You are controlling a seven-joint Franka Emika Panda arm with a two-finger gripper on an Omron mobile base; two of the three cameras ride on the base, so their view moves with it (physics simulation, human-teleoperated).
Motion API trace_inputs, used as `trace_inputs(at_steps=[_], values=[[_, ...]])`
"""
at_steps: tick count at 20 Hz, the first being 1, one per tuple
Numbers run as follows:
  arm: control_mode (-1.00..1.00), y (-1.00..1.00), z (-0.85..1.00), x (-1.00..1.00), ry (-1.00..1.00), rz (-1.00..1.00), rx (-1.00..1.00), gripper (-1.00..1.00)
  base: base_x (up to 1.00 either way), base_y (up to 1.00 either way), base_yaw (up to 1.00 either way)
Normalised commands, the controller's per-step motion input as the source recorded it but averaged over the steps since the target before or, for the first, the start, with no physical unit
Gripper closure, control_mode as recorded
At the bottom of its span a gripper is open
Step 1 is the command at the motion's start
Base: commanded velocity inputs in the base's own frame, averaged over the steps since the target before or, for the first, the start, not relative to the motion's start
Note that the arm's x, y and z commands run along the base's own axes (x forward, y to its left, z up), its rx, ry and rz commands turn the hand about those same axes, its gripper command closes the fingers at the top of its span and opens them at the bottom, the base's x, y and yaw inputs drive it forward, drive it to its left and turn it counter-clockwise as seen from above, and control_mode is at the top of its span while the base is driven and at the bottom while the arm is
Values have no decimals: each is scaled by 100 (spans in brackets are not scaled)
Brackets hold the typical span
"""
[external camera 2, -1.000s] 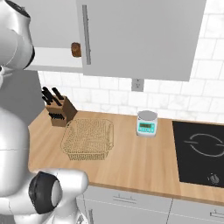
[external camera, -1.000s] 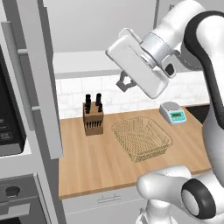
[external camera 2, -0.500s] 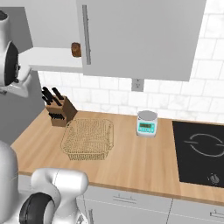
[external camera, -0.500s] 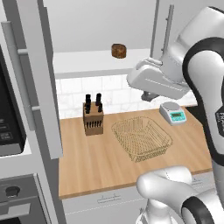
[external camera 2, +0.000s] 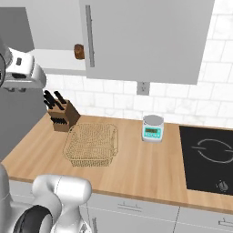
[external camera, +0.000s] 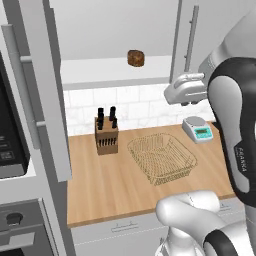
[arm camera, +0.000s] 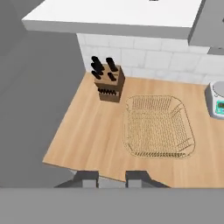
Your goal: Open the cabinet, pick up the bread from the cabinet and place it in the basket. Then move the basket to the dining counter.
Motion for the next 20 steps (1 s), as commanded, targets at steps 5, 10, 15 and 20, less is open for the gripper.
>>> trace_inputs(at_steps=[5, 10, 15, 20], values=[[-100, -68, 17, 1, -26, 0, -16, -100, 0, 0, 0], [-100, -38, 10, 12, -46, 0, 0, -100, 0, 0, 0], [-100, -20, 32, 48, -24, 0, 0, -100, 0, 0, 0], [-100, -31, 36, 60, 0, 0, 0, -100, 0, 0, 0]])
